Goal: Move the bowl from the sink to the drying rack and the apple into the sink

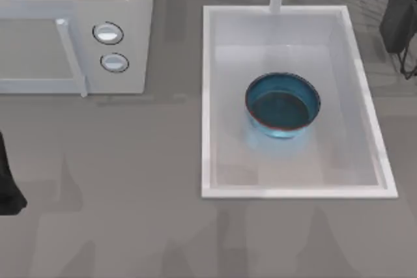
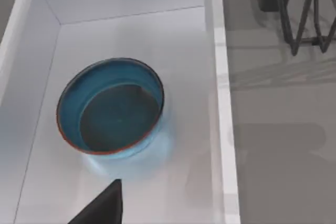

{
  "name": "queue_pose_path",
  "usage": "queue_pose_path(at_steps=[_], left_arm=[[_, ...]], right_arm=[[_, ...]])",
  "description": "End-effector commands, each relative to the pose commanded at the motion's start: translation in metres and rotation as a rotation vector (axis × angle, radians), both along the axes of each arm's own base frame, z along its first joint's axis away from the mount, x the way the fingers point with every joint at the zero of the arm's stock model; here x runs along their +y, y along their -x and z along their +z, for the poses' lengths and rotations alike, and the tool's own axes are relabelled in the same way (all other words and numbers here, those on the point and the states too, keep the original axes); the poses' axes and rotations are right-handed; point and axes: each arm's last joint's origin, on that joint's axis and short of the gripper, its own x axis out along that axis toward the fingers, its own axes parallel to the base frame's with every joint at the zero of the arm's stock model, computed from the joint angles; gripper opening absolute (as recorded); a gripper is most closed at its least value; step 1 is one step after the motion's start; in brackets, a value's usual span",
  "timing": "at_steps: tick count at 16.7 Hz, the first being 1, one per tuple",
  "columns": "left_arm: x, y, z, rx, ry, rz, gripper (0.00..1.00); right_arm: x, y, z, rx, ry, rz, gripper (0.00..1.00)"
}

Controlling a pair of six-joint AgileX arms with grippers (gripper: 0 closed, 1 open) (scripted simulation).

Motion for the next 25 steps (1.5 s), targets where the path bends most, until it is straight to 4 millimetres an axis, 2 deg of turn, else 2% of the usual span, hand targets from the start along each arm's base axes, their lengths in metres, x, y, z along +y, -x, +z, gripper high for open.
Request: queue_pose_path(at_steps=[3, 6, 9, 13, 16, 19, 22, 25], left_arm=[[0.000, 0.000, 0.000, 0.000, 0.000, 0.000, 1.00], [0.000, 0.000, 0.000, 0.000, 0.000, 0.000, 1.00], [0.000, 0.000, 0.000, 0.000, 0.000, 0.000, 1.00], [0.000, 0.000, 0.000, 0.000, 0.000, 0.000, 1.00], [0.000, 0.000, 0.000, 0.000, 0.000, 0.000, 1.00], [0.000, 0.000, 0.000, 0.000, 0.000, 0.000, 1.00], [0.000, 0.000, 0.000, 0.000, 0.000, 0.000, 1.00], [0.000, 0.000, 0.000, 0.000, 0.000, 0.000, 1.00]], right_arm=[[0.024, -0.053, 0.021, 0.227, -0.007, 0.003, 1.00], [0.059, -0.116, 0.024, 0.439, 0.021, 0.002, 1.00], [0.102, -0.177, 0.004, 0.611, 0.071, 0.001, 1.00], [0.161, -0.239, -0.042, 0.744, 0.140, 0.009, 1.00], [0.198, -0.267, -0.077, 0.774, 0.170, 0.024, 1.00], [0.225, -0.280, -0.105, 0.773, 0.184, 0.040, 1.00], [0.238, -0.285, -0.120, 0.766, 0.187, 0.050, 1.00], [0.240, -0.285, -0.122, 0.765, 0.187, 0.052, 1.00]])
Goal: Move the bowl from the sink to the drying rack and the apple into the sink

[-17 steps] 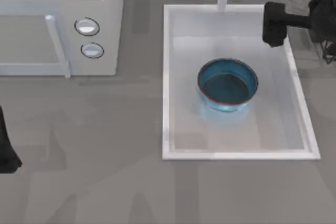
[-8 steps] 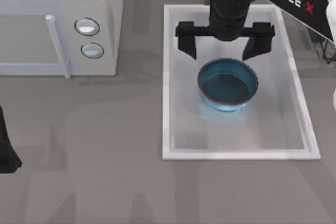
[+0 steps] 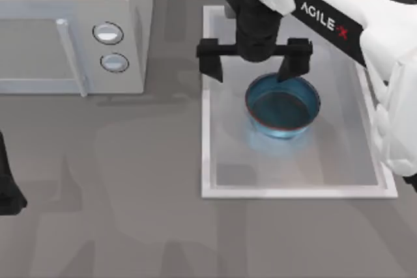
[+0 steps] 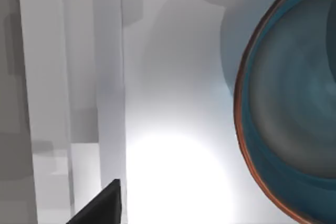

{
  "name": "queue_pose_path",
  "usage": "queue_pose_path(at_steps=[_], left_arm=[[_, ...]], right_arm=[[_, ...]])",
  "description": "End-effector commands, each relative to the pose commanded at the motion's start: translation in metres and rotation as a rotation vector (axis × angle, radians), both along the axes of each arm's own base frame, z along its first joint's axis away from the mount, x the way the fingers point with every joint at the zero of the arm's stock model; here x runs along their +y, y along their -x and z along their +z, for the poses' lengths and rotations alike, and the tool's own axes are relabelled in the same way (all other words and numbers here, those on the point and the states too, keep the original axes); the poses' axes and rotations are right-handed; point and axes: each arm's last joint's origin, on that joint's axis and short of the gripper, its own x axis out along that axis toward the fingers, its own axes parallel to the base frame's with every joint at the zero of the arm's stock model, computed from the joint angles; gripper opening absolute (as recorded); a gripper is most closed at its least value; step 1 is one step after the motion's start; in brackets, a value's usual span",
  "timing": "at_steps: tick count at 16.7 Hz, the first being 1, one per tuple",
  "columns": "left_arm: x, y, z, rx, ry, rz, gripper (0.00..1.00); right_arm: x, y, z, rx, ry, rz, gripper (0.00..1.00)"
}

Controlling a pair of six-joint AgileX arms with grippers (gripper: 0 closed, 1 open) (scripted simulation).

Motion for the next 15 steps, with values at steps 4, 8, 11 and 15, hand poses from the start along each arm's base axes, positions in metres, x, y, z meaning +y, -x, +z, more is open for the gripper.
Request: queue_pose_path(at_steps=[4, 8, 11, 15], left_arm=[[0.000, 0.000, 0.000, 0.000, 0.000, 0.000, 1.00], [0.000, 0.000, 0.000, 0.000, 0.000, 0.000, 1.00], [0.000, 0.000, 0.000, 0.000, 0.000, 0.000, 1.00], [0.000, 0.000, 0.000, 0.000, 0.000, 0.000, 1.00]], right_arm=[[-0.002, -0.002, -0.002, 0.002, 0.000, -0.004, 1.00], [0.001, -0.011, -0.043, 0.000, 0.000, 0.001, 1.00], [0.000, -0.018, -0.083, -0.001, -0.001, 0.000, 1.00], [0.000, -0.020, -0.098, 0.000, 0.000, 0.000, 1.00]])
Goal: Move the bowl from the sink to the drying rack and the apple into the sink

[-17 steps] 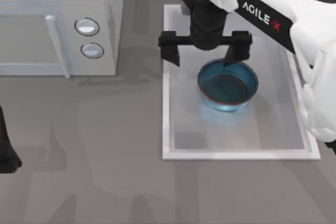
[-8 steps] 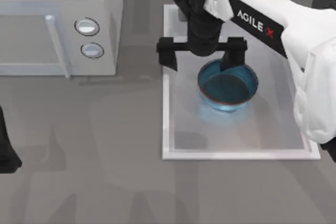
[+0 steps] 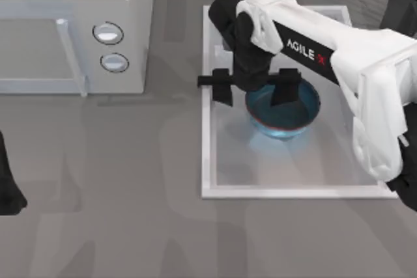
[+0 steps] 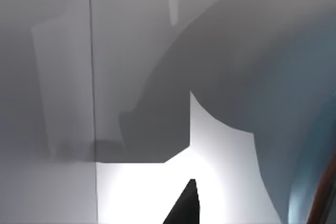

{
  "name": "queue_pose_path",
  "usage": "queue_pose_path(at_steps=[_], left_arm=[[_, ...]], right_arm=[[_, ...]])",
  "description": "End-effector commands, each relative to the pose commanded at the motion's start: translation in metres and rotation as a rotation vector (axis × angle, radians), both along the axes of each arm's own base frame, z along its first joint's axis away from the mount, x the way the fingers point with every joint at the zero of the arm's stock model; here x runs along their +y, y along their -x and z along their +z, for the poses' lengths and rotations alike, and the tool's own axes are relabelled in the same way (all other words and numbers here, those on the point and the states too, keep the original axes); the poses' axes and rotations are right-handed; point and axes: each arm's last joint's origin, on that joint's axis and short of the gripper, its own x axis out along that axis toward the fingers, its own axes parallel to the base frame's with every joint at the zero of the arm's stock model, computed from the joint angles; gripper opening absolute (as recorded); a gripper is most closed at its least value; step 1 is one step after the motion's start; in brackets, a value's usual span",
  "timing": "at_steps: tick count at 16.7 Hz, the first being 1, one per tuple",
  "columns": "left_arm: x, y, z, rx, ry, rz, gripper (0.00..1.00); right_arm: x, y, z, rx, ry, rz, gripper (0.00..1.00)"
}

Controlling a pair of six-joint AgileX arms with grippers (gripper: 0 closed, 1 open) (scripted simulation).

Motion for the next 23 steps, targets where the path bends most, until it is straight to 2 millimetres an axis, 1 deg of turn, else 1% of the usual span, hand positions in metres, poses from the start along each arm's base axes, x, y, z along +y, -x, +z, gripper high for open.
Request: queue_pose_path(at_steps=[1, 14, 15, 22, 23], left_arm=[[0.0000, 0.0000, 0.0000, 0.000, 0.000, 0.000, 1.00], [0.0000, 0.0000, 0.0000, 0.000, 0.000, 0.000, 1.00], [0.0000, 0.0000, 0.0000, 0.000, 0.000, 0.000, 1.00], [0.0000, 0.0000, 0.0000, 0.000, 0.000, 0.000, 1.00], [0.0000, 0.0000, 0.0000, 0.000, 0.000, 0.000, 1.00]], right_arm=[[0.0000, 0.0000, 0.0000, 0.000, 0.000, 0.000, 1.00], [0.0000, 0.0000, 0.0000, 0.000, 0.000, 0.000, 0.02], [0.0000, 0.0000, 0.0000, 0.000, 0.000, 0.000, 0.00], [0.0000, 0.0000, 0.0000, 0.000, 0.000, 0.000, 0.00], [-0.0014, -0.0008, 0.0030, -0.004, -0.001, -0.003, 0.00]])
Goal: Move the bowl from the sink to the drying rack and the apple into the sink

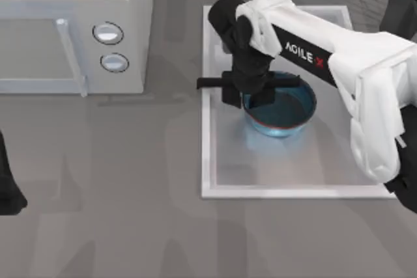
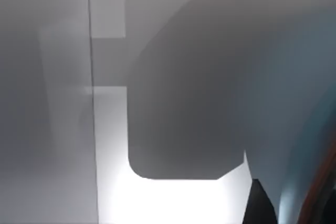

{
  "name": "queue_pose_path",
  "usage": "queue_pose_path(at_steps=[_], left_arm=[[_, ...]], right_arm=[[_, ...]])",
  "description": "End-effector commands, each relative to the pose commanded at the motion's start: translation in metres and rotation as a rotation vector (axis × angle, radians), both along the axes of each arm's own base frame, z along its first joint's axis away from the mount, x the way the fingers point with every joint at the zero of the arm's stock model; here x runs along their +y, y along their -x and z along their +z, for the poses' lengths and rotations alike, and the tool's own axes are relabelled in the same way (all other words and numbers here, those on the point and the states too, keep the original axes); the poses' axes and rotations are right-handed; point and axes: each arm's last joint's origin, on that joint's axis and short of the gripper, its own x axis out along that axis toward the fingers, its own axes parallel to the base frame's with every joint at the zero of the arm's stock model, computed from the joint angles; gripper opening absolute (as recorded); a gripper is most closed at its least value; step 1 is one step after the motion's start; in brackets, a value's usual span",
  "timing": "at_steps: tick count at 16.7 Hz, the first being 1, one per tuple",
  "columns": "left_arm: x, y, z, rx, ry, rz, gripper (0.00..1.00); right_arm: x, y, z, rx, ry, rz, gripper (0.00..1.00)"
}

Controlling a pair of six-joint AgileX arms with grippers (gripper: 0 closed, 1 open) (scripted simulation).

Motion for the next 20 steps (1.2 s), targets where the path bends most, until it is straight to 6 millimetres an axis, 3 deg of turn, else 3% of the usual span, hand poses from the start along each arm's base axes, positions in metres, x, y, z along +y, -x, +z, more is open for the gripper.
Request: queue_pose_path(at_steps=[3, 5, 7, 11, 15, 18, 20], left_arm=[[0.000, 0.000, 0.000, 0.000, 0.000, 0.000, 1.00], [0.000, 0.000, 0.000, 0.000, 0.000, 0.000, 1.00], [0.000, 0.000, 0.000, 0.000, 0.000, 0.000, 1.00], [0.000, 0.000, 0.000, 0.000, 0.000, 0.000, 1.00], [0.000, 0.000, 0.000, 0.000, 0.000, 0.000, 1.00], [0.000, 0.000, 0.000, 0.000, 0.000, 0.000, 1.00], [0.000, 0.000, 0.000, 0.000, 0.000, 0.000, 1.00]], right_arm=[[0.008, 0.008, 0.012, 0.002, 0.001, 0.004, 0.00], [0.021, 0.024, 0.039, 0.004, 0.002, 0.006, 0.00], [0.034, 0.048, 0.078, 0.003, 0.001, 0.005, 0.00], [0.050, 0.125, 0.173, -0.002, -0.004, -0.001, 0.00], [0.036, 0.218, 0.255, -0.007, -0.013, -0.002, 0.00], [0.016, 0.272, 0.288, -0.005, -0.011, -0.001, 0.00], [0.006, 0.293, 0.297, -0.002, -0.004, 0.000, 0.00]])
